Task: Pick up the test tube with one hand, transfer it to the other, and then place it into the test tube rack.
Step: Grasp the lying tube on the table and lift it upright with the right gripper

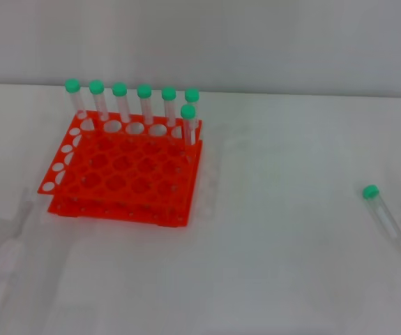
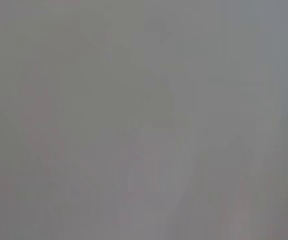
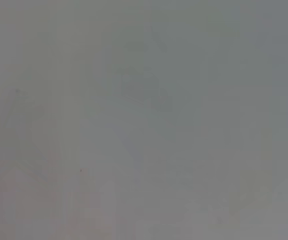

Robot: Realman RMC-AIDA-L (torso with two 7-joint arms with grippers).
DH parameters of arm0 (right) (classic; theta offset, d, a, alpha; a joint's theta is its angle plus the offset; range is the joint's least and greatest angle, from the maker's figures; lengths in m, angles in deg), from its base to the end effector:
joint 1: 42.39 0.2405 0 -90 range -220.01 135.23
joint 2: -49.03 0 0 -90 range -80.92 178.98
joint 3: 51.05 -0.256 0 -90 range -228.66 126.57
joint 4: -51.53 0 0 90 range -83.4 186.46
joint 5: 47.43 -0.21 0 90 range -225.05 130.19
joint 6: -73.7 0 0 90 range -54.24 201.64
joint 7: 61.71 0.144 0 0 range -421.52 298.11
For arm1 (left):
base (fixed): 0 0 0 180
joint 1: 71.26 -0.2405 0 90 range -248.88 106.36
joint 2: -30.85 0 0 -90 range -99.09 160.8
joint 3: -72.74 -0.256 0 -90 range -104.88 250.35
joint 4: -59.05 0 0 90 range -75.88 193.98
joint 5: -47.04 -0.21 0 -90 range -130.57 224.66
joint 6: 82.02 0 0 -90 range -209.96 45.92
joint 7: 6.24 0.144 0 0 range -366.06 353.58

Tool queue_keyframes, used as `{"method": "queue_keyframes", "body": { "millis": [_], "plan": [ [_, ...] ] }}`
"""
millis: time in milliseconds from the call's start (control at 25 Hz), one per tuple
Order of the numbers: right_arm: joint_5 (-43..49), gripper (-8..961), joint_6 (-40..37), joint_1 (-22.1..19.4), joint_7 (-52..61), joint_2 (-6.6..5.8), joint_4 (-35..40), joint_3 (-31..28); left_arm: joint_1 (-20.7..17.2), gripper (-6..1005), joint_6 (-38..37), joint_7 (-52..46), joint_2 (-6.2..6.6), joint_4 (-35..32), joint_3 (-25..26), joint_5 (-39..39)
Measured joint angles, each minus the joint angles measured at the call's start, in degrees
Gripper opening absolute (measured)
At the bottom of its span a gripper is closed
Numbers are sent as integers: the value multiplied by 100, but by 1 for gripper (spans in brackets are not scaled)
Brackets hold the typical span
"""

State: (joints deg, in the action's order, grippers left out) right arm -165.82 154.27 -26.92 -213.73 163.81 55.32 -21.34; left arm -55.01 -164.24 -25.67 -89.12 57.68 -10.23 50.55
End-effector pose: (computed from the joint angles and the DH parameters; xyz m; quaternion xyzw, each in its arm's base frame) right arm 0.3882 0.2627 0.0465 -0.6863 0.2513 0.3309 0.5969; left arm -0.3730 0.2604 0.0229 -0.6187 -0.2578 -0.3485 0.6552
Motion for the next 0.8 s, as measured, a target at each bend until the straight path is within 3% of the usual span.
{"method": "queue_keyframes", "body": {
  "millis": [120, 320, 640, 800],
  "plan": [
    [0, 737, -16, 0, -14, 0, 0, 0, 0, 843, 0, 0, 0, 2, 0, 1],
    [0, 885, -52, 11, -5, 0, 0, 23, 0, 843, 0, 0, 0, 5, 0, 1],
    [0, 798, -78, 8, -20, 0, 80, 171, 4, 843, -4, 0, 0, -4, 0, 1],
    [1, 676, -78, 7, -22, 0, 80, 174, 7, 842, -4, 0, 0, -12, 0, 1]
  ]
}}
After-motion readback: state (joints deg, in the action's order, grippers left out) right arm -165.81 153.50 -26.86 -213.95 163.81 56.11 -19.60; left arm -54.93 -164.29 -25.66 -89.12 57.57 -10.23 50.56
